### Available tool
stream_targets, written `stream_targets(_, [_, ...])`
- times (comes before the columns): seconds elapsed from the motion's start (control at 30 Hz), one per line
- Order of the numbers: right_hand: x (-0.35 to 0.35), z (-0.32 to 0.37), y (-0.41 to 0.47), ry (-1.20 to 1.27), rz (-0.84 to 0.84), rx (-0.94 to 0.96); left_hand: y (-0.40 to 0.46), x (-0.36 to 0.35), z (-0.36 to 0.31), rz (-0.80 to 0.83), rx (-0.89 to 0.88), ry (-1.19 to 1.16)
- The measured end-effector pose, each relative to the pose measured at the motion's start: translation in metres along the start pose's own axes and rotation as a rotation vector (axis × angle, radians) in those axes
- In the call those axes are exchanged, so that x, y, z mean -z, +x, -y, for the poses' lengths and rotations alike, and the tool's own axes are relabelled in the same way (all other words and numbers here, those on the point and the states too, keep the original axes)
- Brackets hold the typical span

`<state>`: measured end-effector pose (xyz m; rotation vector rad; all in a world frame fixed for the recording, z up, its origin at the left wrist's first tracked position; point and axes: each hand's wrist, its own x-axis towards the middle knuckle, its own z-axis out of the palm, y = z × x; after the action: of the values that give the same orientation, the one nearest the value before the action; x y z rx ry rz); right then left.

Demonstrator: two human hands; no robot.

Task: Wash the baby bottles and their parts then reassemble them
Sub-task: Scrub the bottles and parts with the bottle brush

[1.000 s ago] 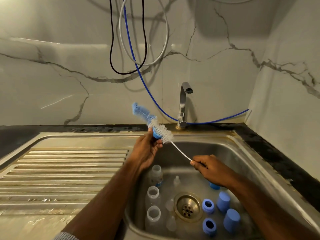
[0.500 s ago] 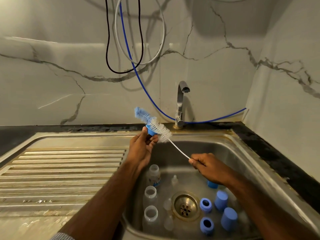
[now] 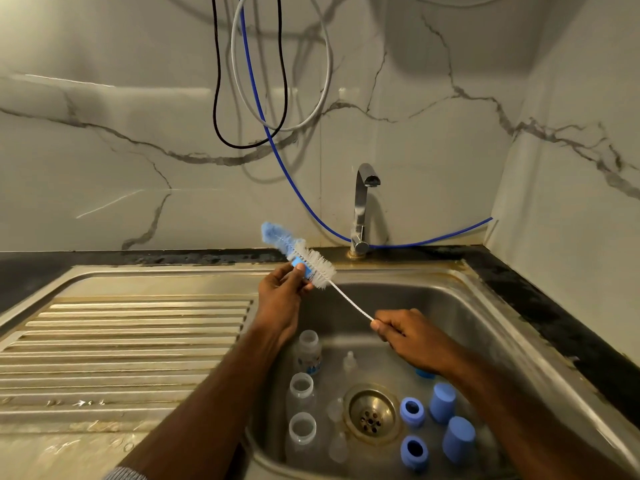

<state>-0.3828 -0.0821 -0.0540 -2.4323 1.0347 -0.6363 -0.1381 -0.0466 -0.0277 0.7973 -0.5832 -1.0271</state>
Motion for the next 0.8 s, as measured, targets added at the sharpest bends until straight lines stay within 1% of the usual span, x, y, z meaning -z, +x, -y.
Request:
stream_targets(0.07, [-0.002,0.001,0.001,-0.009,-0.019,-0.004,-0.002,-0.003,0.004,0.038,0.005,0.031])
stream_targets(0.17, [0.000,-0.001,0.000,-0.037,-0.071,-0.081,-0.004,-0.006,0.002,0.086,0.045,0.003])
stream_targets(0.23, [0.003,-0.001,0.000,-0.017,-0.114,-0.111,-0.002,-0.004,0.001,0.062,0.091,-0.062])
stream_targets(0.33, [0.004,0.005,-0.001,0.023,-0.145,-0.078,0.004,0.002,-0.001,-0.029,0.134,-0.147])
stream_targets(0.43, [0.002,0.008,-0.001,0.017,-0.100,-0.054,0.009,0.009,-0.002,-0.091,0.149,-0.174])
stream_targets(0.5, [0.000,0.008,-0.001,-0.022,-0.053,-0.063,0.010,0.010,-0.001,-0.085,0.168,-0.169])
stream_targets(0.57, [-0.001,0.006,-0.001,-0.033,-0.050,-0.076,0.009,0.012,-0.002,-0.075,0.163,-0.104])
stream_targets(0.63, [-0.001,0.003,-0.001,-0.032,-0.059,-0.079,0.010,0.014,-0.001,-0.074,0.118,-0.019])
stream_targets(0.7, [-0.002,0.002,-0.001,-0.052,-0.049,-0.085,0.010,0.014,0.000,-0.070,0.101,0.018])
stream_targets(0.73, [-0.002,0.002,-0.001,-0.063,-0.045,-0.094,0.009,0.013,0.000,-0.065,0.120,0.004])
stream_targets(0.8, [-0.003,0.001,0.000,-0.074,-0.053,-0.118,0.007,0.011,-0.003,-0.038,0.215,-0.095])
